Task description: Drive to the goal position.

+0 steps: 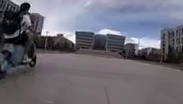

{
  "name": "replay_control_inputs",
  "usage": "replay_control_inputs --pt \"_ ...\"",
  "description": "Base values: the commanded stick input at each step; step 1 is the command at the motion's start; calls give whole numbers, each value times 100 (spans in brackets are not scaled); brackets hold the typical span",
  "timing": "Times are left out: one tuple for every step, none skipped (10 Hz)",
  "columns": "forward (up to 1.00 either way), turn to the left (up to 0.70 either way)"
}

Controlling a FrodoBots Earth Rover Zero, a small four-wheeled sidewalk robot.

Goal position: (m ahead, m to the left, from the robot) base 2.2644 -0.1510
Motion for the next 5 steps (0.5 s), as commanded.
replay_control_inputs --pt "85 1" --pt "85 1" --pt "85 0" --pt "85 0" --pt "85 0"
